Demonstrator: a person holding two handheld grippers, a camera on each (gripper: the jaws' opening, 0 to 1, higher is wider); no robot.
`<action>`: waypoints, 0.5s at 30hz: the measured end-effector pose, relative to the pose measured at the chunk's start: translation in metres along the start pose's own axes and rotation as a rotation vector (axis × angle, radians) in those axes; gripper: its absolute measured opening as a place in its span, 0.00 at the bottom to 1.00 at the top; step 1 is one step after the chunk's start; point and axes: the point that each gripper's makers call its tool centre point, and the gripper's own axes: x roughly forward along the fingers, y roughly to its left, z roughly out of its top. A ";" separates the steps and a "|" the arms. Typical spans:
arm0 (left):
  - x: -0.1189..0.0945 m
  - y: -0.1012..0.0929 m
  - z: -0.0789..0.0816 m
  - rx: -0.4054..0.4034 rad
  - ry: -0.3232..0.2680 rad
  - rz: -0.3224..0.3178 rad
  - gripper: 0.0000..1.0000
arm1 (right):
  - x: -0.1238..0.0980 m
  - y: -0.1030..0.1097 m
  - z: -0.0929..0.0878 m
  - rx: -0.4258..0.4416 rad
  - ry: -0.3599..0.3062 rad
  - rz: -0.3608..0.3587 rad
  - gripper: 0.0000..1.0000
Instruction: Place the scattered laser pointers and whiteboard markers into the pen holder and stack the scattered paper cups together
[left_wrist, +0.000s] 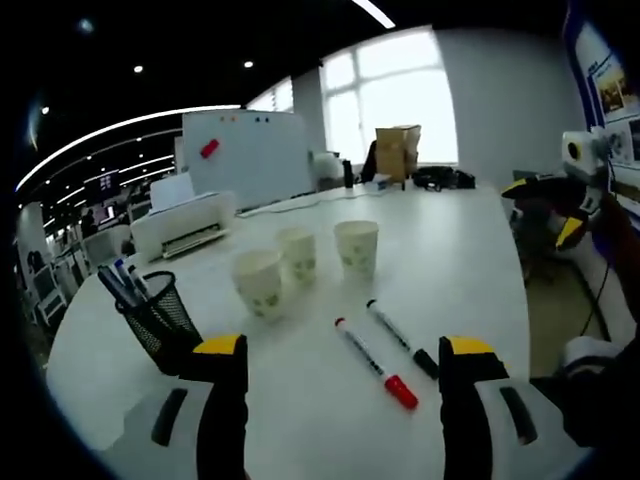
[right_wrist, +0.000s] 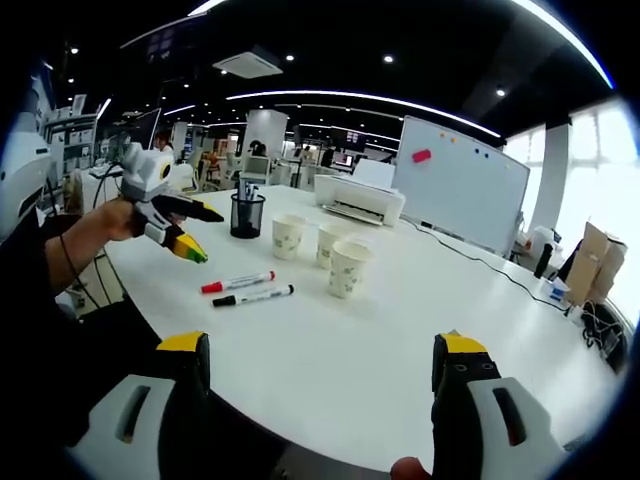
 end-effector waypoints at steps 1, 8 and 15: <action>0.002 -0.001 0.000 -0.002 0.001 -0.003 0.80 | 0.000 0.000 0.000 0.000 0.001 -0.001 0.87; 0.013 -0.004 -0.005 -0.008 0.012 -0.012 0.79 | 0.000 0.001 0.000 -0.001 0.001 0.001 0.87; 0.020 -0.004 -0.008 -0.023 0.017 -0.027 0.73 | -0.001 0.000 -0.001 0.001 0.002 -0.003 0.87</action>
